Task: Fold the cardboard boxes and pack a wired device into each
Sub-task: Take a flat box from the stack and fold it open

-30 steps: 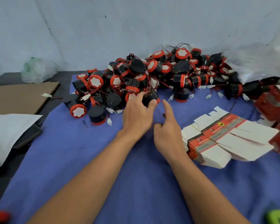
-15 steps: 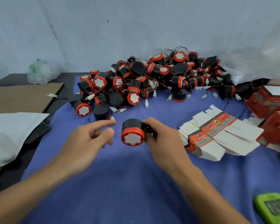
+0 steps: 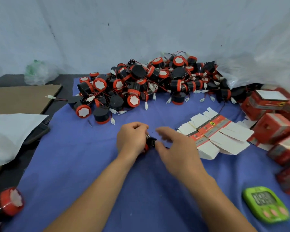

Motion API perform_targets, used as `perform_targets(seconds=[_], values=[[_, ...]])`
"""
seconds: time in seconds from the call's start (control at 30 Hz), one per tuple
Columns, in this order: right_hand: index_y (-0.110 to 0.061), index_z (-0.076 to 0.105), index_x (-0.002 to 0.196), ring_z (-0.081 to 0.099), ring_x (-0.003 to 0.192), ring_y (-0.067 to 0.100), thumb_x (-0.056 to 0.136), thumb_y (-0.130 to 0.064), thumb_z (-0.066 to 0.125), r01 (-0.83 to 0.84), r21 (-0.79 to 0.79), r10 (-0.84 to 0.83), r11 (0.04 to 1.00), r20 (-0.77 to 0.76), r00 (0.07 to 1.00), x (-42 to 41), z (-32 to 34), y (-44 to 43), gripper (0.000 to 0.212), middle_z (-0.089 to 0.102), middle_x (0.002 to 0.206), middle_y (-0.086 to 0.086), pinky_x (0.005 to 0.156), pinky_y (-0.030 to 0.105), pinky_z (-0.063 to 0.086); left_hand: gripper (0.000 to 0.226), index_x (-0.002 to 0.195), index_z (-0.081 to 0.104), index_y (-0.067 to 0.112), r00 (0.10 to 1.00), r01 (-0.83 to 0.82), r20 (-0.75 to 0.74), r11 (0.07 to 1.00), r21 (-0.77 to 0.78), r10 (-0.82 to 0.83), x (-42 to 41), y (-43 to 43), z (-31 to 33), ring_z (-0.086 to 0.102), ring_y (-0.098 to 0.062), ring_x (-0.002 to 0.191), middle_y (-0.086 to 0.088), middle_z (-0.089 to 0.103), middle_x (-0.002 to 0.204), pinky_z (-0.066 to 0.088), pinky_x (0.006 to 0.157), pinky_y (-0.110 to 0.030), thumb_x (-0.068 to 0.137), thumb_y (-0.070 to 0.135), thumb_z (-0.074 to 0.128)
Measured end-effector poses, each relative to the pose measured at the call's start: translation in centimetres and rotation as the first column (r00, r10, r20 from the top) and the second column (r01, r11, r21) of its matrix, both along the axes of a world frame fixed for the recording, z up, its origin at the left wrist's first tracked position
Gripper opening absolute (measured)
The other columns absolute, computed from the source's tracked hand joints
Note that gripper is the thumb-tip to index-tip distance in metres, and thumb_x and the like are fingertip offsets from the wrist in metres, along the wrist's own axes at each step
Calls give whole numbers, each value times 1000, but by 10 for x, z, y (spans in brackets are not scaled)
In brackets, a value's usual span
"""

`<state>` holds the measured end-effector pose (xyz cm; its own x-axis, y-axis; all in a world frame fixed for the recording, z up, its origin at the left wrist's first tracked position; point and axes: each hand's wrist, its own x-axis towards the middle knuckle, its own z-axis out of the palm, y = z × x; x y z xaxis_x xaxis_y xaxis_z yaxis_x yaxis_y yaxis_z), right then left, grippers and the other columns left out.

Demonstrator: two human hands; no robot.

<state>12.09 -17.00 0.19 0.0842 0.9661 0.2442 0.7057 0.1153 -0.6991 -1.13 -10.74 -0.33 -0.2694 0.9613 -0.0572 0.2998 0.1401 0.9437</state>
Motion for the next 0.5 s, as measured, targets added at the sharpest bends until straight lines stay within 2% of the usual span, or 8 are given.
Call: perform_targets(seconds=[0.07,0.1,0.13,0.2,0.27,0.37,0.43,0.5], values=[[-26,66,133,59,121,24,91,-24,70,139,190,-162,972,111,980,12,5,3,42,70,126,-1,99,32,44,23,67,77,28,1000,-25,20,999,30,24,-4,3,-3,71,-16,76,11,73,67,58,71,-40,87,29,65],[-23,62,137,52,130,30,90,-25,71,221,226,-267,949,203,942,21,6,5,48,66,134,5,106,38,37,23,67,77,30,998,-46,40,998,48,44,-7,2,-5,71,-14,76,11,73,67,57,69,-38,86,29,64],[-20,54,145,42,140,33,91,-30,71,289,183,-334,940,304,892,31,6,8,57,57,145,8,112,40,29,24,66,77,30,998,-51,40,996,74,48,-8,2,-5,70,-10,75,12,73,68,57,68,-36,86,30,63],[-16,36,154,29,149,31,96,-48,61,360,-34,-308,932,449,839,47,4,10,71,41,158,8,116,42,24,26,68,76,28,1000,-13,-23,989,144,16,-11,0,-8,67,-5,72,14,73,69,57,69,-38,87,32,59],[-17,39,147,38,140,28,101,-54,48,350,-136,-230,927,530,816,52,-3,12,60,47,149,4,108,42,31,28,69,75,28,998,12,-67,981,196,1,-13,-4,-7,67,-6,72,14,73,70,58,70,-44,89,33,57],[-21,54,120,55,117,27,103,-47,48,294,-56,-213,954,564,798,47,-4,13,32,63,124,0,92,41,36,27,72,77,30,998,28,-65,967,255,-12,-12,-8,-6,69,-9,73,14,73,72,59,67,-49,91,32,57],[-22,58,102,56,93,31,100,-41,54,289,-2,-252,957,484,838,44,-1,12,19,69,104,2,80,41,35,27,73,75,33,994,44,-113,946,321,-8,-11,-12,-6,68,-3,74,18,73,75,57,66,-41,91,34,55],[-22,60,89,45,74,31,97,-35,55,310,22,-295,950,383,876,45,1,11,16,69,86,5,70,38,31,26,75,73,38,983,67,-183,922,382,5,-10,-16,-6,66,1,81,25,73,81,52,68,-29,91,37,53]])
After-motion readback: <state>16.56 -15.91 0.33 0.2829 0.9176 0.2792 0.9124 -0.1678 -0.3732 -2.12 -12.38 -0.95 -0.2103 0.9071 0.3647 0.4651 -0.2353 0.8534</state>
